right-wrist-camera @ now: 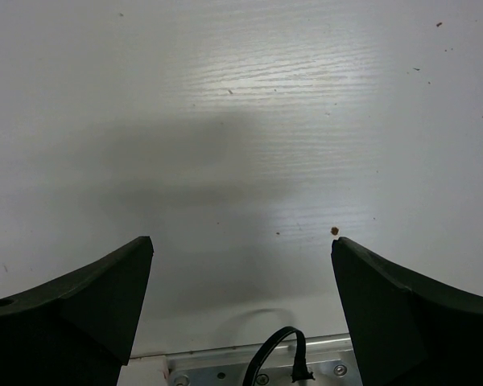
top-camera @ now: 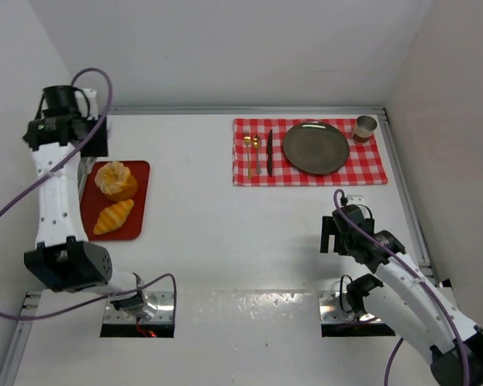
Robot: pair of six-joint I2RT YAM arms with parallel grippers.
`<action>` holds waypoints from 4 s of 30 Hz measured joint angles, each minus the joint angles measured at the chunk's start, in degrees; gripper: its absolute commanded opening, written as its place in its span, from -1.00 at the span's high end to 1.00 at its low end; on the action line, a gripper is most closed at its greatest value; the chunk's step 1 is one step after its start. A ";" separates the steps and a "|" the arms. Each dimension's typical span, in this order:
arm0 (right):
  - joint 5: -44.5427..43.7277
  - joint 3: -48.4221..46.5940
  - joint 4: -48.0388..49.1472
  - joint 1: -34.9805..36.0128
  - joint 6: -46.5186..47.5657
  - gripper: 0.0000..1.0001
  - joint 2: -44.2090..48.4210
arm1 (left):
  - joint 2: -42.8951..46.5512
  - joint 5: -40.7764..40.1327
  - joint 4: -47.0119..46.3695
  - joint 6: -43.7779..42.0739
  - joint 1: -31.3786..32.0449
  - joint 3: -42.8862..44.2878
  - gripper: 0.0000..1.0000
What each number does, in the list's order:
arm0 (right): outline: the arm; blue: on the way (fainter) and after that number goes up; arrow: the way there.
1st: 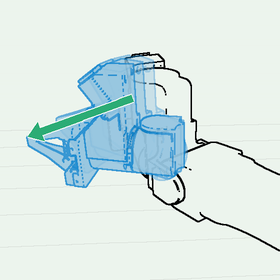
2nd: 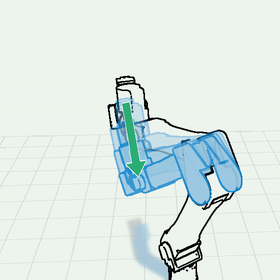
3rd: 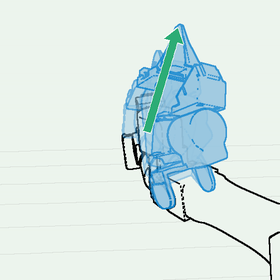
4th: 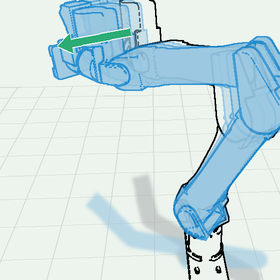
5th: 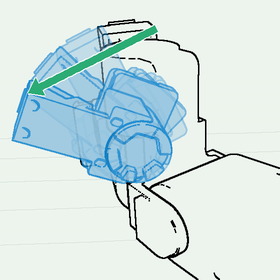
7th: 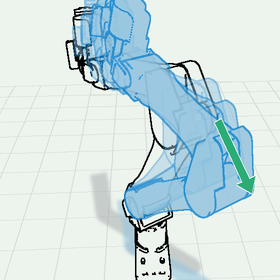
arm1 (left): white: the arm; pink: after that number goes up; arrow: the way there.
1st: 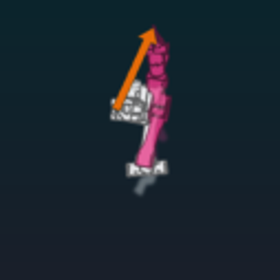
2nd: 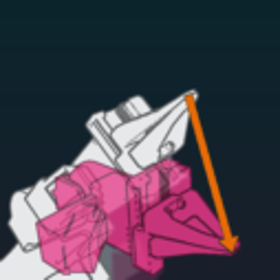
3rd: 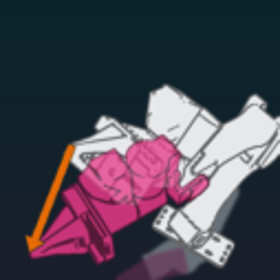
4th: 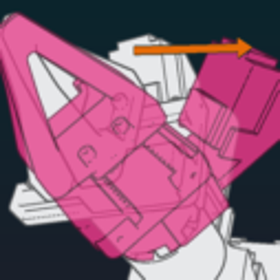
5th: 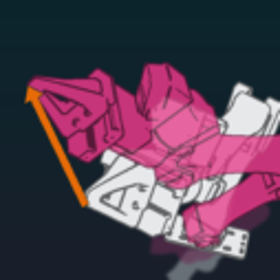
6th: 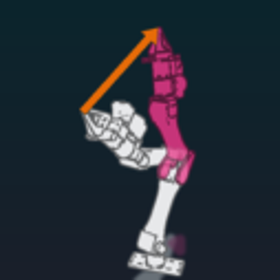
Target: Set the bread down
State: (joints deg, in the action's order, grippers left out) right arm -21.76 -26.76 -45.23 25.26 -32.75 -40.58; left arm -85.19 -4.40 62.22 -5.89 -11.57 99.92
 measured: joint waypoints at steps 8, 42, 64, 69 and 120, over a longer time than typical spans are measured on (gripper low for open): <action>2.36 0.57 0.72 0.00 0.35 -0.83 -1.01 | 5.07 4.35 2.62 -3.67 -15.82 -8.48 -0.20; 4.33 -0.37 0.57 0.00 2.14 -0.81 -1.84 | -5.99 21.62 -2.99 -5.18 -25.66 -22.18 0.11; 4.00 -0.61 3.63 0.00 2.23 -0.79 -6.49 | -11.78 22.67 6.71 -1.11 -14.88 12.31 0.65; 3.91 -0.61 5.14 0.00 2.80 -0.79 -7.93 | -20.94 20.35 6.86 -0.55 3.80 27.58 0.65; 0.31 -6.10 2.51 0.00 2.95 -0.81 -13.90 | -54.34 20.17 -39.60 14.43 43.41 32.33 -0.28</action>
State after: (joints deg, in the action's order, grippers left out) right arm -21.45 -32.86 -42.72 25.26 -29.80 -54.48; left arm -139.52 15.77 22.61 8.54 31.83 132.25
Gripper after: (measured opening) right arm 0.906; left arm 0.641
